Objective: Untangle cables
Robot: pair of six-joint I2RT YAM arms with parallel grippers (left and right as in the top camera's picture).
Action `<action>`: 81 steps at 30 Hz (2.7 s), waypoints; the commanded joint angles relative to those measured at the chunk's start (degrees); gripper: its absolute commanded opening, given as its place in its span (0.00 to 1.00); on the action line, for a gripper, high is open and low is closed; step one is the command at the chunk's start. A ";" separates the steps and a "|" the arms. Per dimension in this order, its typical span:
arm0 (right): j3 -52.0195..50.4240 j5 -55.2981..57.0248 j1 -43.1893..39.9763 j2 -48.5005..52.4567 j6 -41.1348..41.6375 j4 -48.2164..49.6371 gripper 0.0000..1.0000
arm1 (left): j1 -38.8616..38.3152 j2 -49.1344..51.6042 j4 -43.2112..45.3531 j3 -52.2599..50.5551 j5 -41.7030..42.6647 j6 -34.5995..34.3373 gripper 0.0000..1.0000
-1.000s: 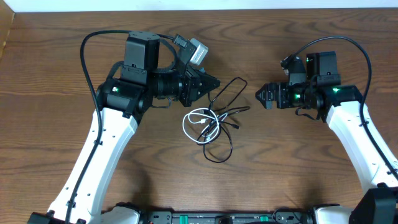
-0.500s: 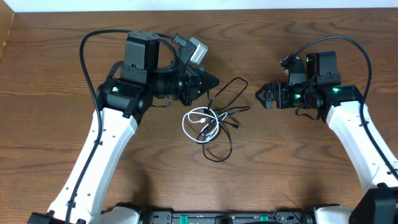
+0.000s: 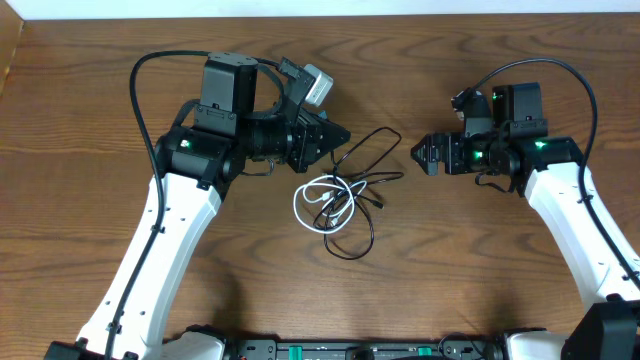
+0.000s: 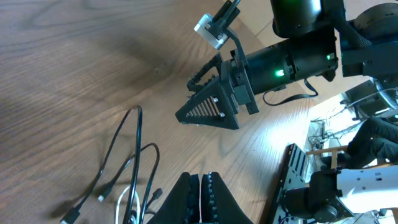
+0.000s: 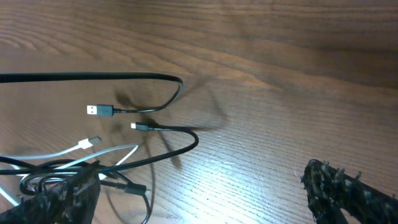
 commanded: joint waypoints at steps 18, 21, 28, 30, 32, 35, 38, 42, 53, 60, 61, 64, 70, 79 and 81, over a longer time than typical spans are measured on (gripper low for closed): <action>0.79 0.07 0.35 -0.94 -0.50 0.00 0.99 | -0.02 0.35 3.02 1.11 -14.32 -25.00 0.08; 0.79 0.02 0.35 -0.94 -0.39 0.00 0.99 | 0.09 0.33 3.17 1.11 -15.63 -31.80 0.08; 0.79 -5.60 0.35 -0.94 19.32 5.42 0.99 | 0.09 0.35 8.09 1.11 -19.26 -46.53 0.07; 0.79 -5.60 0.33 -0.94 26.47 5.88 0.99 | 0.09 0.35 9.60 1.11 -19.23 -48.81 0.07; 0.79 -6.03 0.33 -0.94 27.19 7.30 0.99 | 0.09 0.33 10.45 1.14 -19.19 -51.39 0.07; 0.79 -14.64 0.94 -0.94 19.65 8.81 0.89 | 0.11 0.33 11.04 1.14 -18.56 -55.91 0.08; 0.79 -19.52 3.61 -0.94 12.83 9.92 0.85 | 0.35 0.33 14.67 1.14 -14.51 -57.92 0.08; 0.79 -20.55 7.19 -0.94 5.42 10.10 0.82 | 1.73 0.33 22.51 1.14 -6.88 -60.92 0.07; 0.79 -9.11 14.05 6.08 4.35 18.36 0.56 | 2.47 0.33 25.22 1.14 -1.16 -73.53 0.07; 0.79 -4.02 14.64 12.57 7.41 18.91 0.50 | 2.47 0.33 25.22 1.14 -1.20 -74.10 0.08; 0.79 -4.02 14.64 13.29 8.20 19.39 0.49 | 2.47 0.33 25.22 1.14 -1.22 -74.10 0.08; 0.79 -3.87 14.58 15.69 11.41 20.87 0.43 | 2.47 0.33 25.20 1.14 -1.86 -74.07 0.07; 0.79 11.78 12.98 16.20 19.21 11.06 0.19 | 3.58 0.33 24.87 1.11 -4.55 -64.98 0.07; 0.81 -0.04 9.97 9.14 14.53 7.98 0.28 | 3.98 0.33 21.20 1.11 -5.95 -59.17 0.07; 0.81 -0.92 9.97 8.00 14.53 8.24 0.41 | 3.96 0.33 20.81 1.11 -5.81 -59.21 0.07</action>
